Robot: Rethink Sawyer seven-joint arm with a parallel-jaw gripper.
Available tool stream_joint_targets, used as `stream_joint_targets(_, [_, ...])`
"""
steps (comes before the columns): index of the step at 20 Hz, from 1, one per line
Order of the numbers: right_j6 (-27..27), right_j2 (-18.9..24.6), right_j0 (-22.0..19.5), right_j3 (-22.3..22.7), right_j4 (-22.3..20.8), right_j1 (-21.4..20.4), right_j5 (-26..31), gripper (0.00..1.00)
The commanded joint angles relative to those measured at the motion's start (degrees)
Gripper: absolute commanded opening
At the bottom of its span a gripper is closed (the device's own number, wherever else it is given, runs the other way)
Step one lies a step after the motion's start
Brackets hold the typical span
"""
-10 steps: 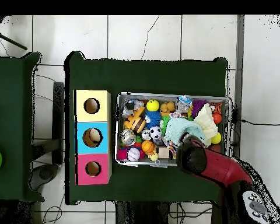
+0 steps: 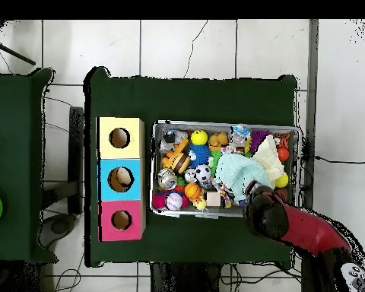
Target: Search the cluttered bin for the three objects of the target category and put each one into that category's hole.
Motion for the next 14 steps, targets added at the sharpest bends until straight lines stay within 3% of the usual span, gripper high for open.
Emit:
stream_joint_targets(1, [-7.5, 8.6, -1.8, -0.5, -6.3, 1.6, 6.7, 0.0])
stream_joint_targets(5, [-9.1, 12.0, -3.4, -5.9, -7.4, 5.5, 9.0, 0.0])
stream_joint_targets(14, [-6.0, 12.7, -2.2, -20.1, -5.3, 13.0, 13.4, 0.0])
